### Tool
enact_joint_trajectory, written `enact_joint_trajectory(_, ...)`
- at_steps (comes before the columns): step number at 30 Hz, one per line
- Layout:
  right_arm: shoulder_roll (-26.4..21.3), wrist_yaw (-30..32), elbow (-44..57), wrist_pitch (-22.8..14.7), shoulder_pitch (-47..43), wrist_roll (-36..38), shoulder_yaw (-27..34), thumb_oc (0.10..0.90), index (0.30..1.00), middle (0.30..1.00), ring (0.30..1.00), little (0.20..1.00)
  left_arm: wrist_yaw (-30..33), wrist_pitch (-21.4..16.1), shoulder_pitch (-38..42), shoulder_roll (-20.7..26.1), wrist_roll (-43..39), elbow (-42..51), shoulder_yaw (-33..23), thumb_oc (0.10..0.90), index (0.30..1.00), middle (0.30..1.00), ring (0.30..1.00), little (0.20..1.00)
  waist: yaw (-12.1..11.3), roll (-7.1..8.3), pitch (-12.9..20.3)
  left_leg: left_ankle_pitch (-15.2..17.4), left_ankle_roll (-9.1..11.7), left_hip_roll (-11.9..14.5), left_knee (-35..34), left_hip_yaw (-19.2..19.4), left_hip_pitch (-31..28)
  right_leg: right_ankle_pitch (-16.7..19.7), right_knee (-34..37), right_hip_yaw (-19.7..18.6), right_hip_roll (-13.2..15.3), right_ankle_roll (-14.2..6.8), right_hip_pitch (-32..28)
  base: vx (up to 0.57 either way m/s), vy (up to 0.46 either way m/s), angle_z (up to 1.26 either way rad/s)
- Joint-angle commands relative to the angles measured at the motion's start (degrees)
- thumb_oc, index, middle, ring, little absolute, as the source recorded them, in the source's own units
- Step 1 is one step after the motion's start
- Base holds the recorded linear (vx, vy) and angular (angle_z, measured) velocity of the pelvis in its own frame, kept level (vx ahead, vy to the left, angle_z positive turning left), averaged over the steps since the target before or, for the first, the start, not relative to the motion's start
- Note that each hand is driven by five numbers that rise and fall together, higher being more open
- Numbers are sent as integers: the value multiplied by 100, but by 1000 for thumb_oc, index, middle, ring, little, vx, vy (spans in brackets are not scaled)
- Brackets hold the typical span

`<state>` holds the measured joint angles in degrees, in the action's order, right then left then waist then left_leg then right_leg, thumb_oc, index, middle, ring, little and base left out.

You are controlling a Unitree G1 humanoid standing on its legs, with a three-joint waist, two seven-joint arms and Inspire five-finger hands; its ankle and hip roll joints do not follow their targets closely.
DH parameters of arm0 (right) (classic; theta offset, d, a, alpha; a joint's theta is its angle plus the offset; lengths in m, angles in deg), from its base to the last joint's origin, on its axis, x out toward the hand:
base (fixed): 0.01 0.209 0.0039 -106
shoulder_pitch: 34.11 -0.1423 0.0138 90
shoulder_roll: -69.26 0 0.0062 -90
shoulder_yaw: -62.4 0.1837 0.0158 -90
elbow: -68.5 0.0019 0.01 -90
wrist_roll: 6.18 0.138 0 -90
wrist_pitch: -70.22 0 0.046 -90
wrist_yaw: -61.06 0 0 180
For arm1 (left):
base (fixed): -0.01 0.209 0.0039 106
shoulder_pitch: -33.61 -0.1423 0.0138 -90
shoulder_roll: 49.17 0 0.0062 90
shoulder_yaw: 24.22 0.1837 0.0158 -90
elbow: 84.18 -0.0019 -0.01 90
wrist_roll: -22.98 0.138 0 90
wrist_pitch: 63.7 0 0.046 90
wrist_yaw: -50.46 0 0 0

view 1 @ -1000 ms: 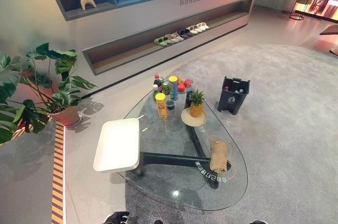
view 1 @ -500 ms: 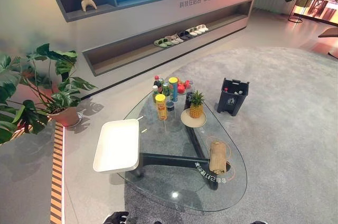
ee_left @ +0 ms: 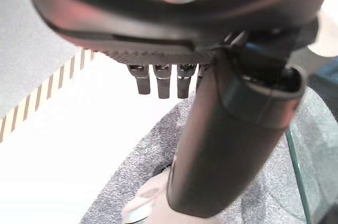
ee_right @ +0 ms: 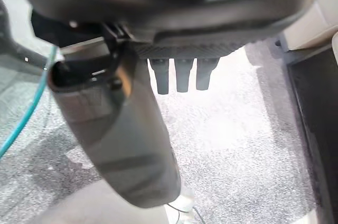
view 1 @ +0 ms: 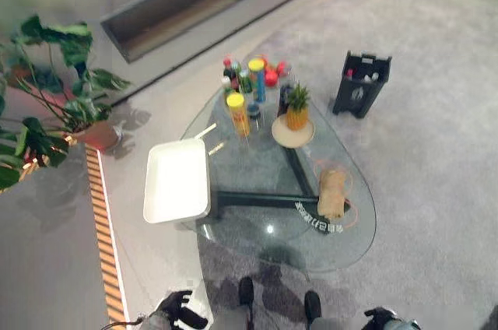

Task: Wipe the table with a cloth and put it in the basket.

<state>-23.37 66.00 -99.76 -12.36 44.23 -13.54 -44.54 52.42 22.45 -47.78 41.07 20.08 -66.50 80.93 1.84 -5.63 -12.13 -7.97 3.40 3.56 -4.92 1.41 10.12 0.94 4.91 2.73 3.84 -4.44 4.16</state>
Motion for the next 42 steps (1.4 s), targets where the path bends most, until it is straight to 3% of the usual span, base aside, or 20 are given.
enact_joint_trajectory(1, -335, 213, -85, 141, -341, -19, -276, 800, 900, 900, 900, 900, 246, -223, 670, 366, -672, 27, 96, 800, 900, 900, 900, 900, -90, 274, -328, 513, 115, 63, -8, -112, 12, 381, 9, 19, 486, -266, 671, -192, 19, -4)
enact_joint_trajectory(8, -479, 431, 52, 199, -811, -153, -451, 800, 900, 900, 900, 900, 158, -409, 1250, 461, -1635, 118, 129, 800, 900, 900, 900, 900, -114, 247, -851, 345, 65, -53, 84, -226, 399, 281, -538, -25, 487, -179, 1234, -135, 14, 0)
enact_joint_trajectory(12, -569, 697, 198, 120, -1193, -58, -469, 800, 900, 900, 900, 900, 229, -463, 1511, 586, -2171, 110, -121, 800, 900, 900, 900, 900, -102, 329, -1256, 535, 82, -112, 1187, -235, 1322, 107, -1413, -41, 525, -134, 2058, -192, -8, -2)
enact_joint_trajectory(17, -615, 864, 308, 197, -1519, 34, -575, 800, 900, 900, 900, 900, 318, -301, 1833, 803, -2497, 211, -290, 800, 900, 900, 900, 900, -94, 415, -1398, 660, 65, -147, 1941, -204, 2052, -57, -2131, -113, 452, -123, 2764, -97, -4, 2)
enact_joint_trajectory(25, -833, 1499, 421, 54, -1973, 344, -323, 800, 900, 900, 900, 900, 378, -277, 2155, 938, -2818, 317, -330, 800, 900, 900, 900, 900, -85, 395, -1489, 928, -24, -136, 3005, -320, 3066, -309, -3176, -345, 307, -60, 3766, -63, -3, 2)
enact_joint_trajectory(36, -1114, 2038, 409, -356, -2326, 1129, 199, 800, 900, 900, 900, 900, 407, -266, 2145, 951, -2753, 356, -356, 800, 900, 900, 900, 900, -151, 414, -1680, 1128, -109, -95, 3479, -399, 3476, -354, -3547, -367, 283, -35, 4187, -27, -15, -1)
enact_joint_trajectory(39, -1250, 2419, 347, -476, -2462, 1696, 426, 800, 900, 900, 900, 900, 380, -254, 2222, 1002, -2801, 314, -363, 800, 900, 900, 900, 900, -148, 405, -1730, 1137, -102, -88, 3475, -394, 3481, -328, -3510, -359, 299, -48, 4194, 0, 0, 0)
enact_joint_trajectory(42, -1329, 2908, 343, -933, -2566, 2472, 837, 800, 900, 900, 900, 900, 378, -317, 2222, 992, -2877, 265, -343, 800, 900, 900, 900, 900, -154, 383, -1766, 1147, -98, -91, 3441, -403, 3450, -305, -3473, -340, 317, -64, 4172, 0, 0, 0)
